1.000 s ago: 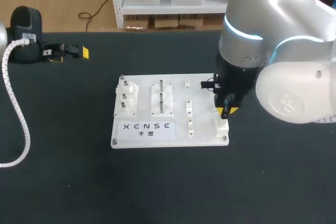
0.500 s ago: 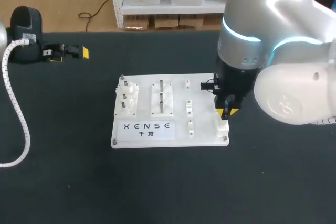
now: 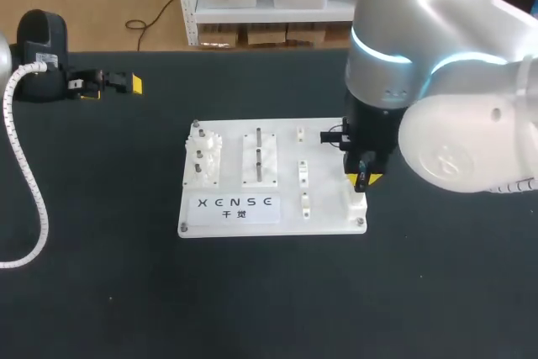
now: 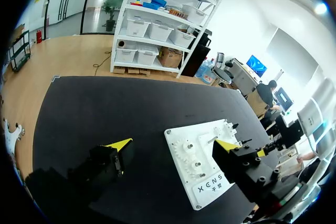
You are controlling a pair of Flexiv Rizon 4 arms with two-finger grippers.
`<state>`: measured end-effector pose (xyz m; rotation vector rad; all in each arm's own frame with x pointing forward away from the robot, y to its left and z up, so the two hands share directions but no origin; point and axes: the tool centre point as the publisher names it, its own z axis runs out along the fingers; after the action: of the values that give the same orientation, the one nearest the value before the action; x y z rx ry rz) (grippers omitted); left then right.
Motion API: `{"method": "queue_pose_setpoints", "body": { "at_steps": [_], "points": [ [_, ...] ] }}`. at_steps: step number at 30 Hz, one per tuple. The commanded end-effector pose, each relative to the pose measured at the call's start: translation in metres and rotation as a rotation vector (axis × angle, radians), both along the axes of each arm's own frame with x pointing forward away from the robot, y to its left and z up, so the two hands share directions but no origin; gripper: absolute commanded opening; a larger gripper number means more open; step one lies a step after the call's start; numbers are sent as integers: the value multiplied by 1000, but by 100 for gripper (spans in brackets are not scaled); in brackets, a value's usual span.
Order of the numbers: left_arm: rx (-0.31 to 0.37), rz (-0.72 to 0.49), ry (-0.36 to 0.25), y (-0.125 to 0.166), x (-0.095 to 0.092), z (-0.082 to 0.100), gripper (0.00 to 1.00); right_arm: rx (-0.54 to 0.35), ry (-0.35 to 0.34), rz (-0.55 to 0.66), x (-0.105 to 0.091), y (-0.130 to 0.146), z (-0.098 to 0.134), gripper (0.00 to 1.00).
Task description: Insert the USB connector, Ethernet cable, and multi-pin plug into their matching sockets one by one.
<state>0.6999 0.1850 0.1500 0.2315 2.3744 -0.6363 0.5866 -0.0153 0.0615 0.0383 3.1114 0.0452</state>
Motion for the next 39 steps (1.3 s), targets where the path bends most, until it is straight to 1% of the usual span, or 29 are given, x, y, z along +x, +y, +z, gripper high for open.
{"method": "queue_pose_setpoints", "body": {
  "at_steps": [1,9,12,14,20,23,27,38,39],
  "points": [
    [0,0,0,0,0,0,100,-15,20,-6,6,1,-12,0],
    [0,0,0,0,0,0,100,-41,51,-14,11,4,-19,0],
    [0,0,0,0,0,0,100,-43,71,-25,14,4,-24,0],
    [0,0,0,0,0,0,100,-38,104,-45,16,3,-28,0],
    [0,0,0,0,0,0,100,-60,95,-34,16,3,-31,0],
    [0,0,0,0,0,0,100,-91,70,-19,16,2,-33,0],
    [0,0,0,0,0,0,100,-104,55,-11,13,2,-34,0],
    [0,0,0,0,0,0,100,-97,63,-20,6,-1,-38,0],
    [0,0,0,0,0,0,100,-86,54,-17,5,-2,-37,5]
  ]
}}
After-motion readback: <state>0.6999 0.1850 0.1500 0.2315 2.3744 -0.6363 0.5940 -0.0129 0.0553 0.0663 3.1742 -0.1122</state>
